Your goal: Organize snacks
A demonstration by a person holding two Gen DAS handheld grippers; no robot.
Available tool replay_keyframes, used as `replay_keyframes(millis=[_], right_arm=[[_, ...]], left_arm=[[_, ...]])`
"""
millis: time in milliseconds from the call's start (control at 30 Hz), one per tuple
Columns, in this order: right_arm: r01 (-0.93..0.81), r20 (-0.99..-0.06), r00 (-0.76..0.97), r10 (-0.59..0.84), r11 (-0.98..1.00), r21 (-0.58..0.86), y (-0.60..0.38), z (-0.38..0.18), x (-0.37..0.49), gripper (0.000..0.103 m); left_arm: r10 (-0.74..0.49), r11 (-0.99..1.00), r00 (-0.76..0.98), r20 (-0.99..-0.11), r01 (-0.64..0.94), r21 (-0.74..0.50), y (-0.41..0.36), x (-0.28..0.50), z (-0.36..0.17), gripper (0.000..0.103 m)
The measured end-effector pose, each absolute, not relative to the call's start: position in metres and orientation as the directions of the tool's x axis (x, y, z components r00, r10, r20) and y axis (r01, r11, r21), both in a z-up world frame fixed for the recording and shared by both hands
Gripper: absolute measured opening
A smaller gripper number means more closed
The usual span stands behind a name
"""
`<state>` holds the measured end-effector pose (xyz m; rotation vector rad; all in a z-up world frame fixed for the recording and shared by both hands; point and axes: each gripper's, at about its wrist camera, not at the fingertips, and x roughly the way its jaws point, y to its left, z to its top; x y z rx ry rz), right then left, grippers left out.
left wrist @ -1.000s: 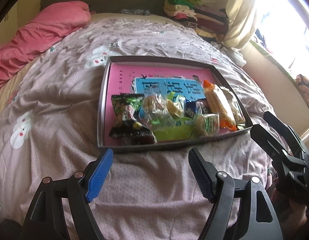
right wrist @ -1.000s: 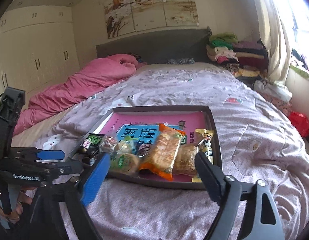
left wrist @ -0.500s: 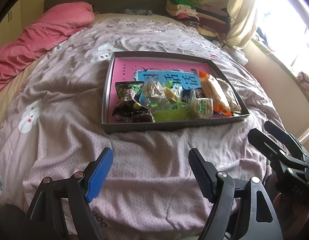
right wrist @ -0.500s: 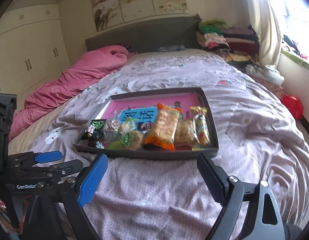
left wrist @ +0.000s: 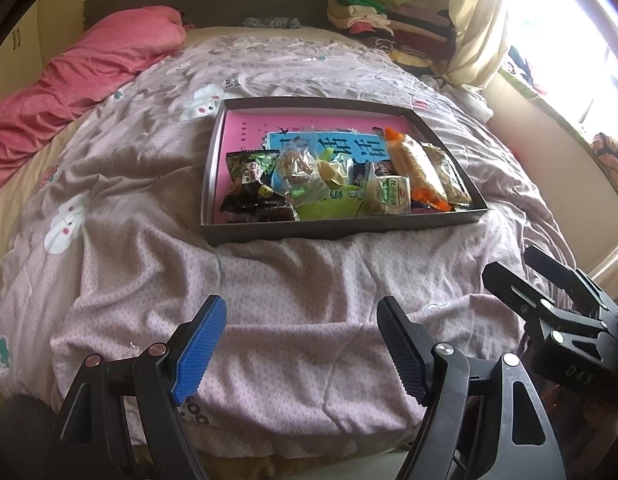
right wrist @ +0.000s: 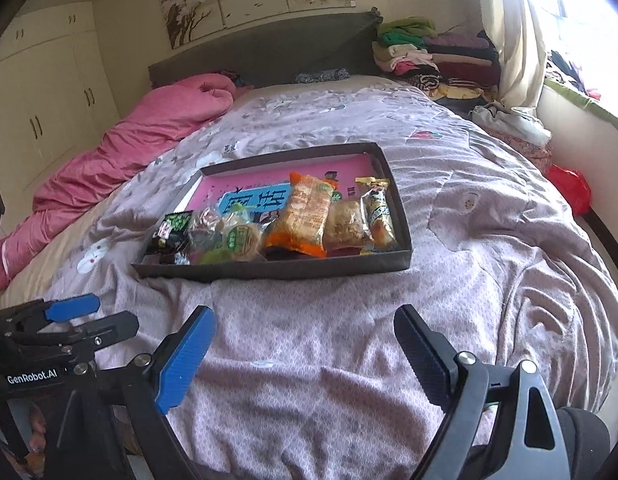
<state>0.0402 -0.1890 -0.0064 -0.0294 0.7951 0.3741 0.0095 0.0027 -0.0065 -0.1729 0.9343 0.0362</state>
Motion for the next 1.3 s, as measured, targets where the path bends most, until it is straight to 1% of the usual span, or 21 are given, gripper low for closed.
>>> replay_keyframes(millis=[433,467,500,567,1300], right_arm=[[-0.387,-0.693,0.638,0.336,0.918,0.088,-0.177,-0.005,0.030,0.091],[-0.389,-0.694,0.637,0.336,0.917,0.087,-0.176,-0.005,0.030,0.093],[-0.389,-0.694,0.637,0.336,0.917,0.086,-0.176,-0.005,0.030,0.098],[-0.389,-0.693,0.637,0.337,0.917,0.088,-0.176,-0.005,0.029,0.100],[-0.390,-0.697,0.632,0.337,0.917,0.090,-0.176,-0.006,0.030,0.101]], left_arm=[[-0.041,0.985,0.593,-0.804,-0.109,-0.130,0.003,0.007,-0.006,0.079],[-0.042,0.985,0.592,-0.805,-0.109,-0.131,0.003,0.007,-0.006,0.079],[-0.042,0.985,0.592,-0.805,-0.108,-0.131,0.003,0.008,-0.006,0.079],[-0.044,0.985,0.592,-0.805,-0.108,-0.133,0.003,0.008,-0.006,0.079],[-0.045,0.986,0.588,-0.808,-0.105,-0.132,0.002,0.010,-0.008,0.079]])
